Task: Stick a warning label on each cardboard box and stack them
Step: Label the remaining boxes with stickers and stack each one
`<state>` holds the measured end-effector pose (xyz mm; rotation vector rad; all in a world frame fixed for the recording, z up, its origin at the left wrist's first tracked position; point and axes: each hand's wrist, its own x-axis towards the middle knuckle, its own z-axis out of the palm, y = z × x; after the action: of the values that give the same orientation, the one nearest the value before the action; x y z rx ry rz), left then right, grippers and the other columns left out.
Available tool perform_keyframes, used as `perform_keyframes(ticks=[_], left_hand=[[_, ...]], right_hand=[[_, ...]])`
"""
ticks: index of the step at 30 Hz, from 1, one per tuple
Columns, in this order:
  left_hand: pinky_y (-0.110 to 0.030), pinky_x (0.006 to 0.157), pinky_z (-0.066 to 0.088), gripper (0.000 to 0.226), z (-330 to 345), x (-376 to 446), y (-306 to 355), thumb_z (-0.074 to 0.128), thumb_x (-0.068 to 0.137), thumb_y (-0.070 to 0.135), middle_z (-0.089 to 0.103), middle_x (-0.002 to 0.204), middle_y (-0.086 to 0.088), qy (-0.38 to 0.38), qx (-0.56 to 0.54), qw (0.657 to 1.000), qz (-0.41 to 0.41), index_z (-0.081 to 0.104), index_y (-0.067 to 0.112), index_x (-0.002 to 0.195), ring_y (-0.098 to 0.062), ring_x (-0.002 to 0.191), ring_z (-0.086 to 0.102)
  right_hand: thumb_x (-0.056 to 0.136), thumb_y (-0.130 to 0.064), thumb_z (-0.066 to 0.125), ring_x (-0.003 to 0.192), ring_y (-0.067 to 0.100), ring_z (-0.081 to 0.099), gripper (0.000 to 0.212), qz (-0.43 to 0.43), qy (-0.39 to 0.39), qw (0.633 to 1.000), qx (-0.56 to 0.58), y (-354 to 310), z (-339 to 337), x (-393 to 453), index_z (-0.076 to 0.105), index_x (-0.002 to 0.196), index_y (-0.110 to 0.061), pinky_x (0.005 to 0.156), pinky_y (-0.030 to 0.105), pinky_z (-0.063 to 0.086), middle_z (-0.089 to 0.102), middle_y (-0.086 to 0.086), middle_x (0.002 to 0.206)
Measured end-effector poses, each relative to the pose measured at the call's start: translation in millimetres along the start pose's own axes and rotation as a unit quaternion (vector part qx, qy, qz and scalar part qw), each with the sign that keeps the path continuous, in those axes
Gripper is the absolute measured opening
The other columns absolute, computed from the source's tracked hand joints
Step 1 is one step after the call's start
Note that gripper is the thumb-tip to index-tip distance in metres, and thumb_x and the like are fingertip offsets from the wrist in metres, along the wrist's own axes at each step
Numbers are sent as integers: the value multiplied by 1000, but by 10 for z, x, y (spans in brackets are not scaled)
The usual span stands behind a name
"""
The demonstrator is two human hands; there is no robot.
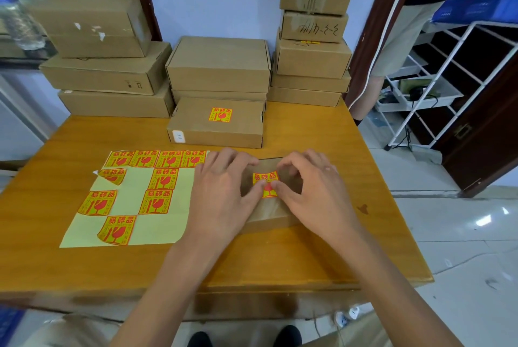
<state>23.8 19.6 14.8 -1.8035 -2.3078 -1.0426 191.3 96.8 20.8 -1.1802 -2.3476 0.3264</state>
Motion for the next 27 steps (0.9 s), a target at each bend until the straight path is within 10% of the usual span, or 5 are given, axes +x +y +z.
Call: perform_keyframes(ticks=[6, 27], left_hand=[[-44, 117, 30, 46, -24, -93, -85, 63, 93, 50, 50, 141, 13, -68, -33, 997, -28, 52, 37, 135, -14, 141, 32], [-47, 116, 33, 23, -58, -303, -176, 62, 90, 40, 48, 140, 23, -88, -164, 982, 6, 60, 42, 113, -4, 138, 31]], right_hand=[[97, -59, 57, 142, 14, 31, 51, -5, -105, 994, 14, 182, -103, 3, 49, 144, -40, 113, 41, 35, 41, -10, 151], [90, -64, 42, 144, 13, 39, 39, -29, -71, 996, 41, 110, -83, -321, 59, 121, -47, 117, 43, 32, 47, -18, 149]])
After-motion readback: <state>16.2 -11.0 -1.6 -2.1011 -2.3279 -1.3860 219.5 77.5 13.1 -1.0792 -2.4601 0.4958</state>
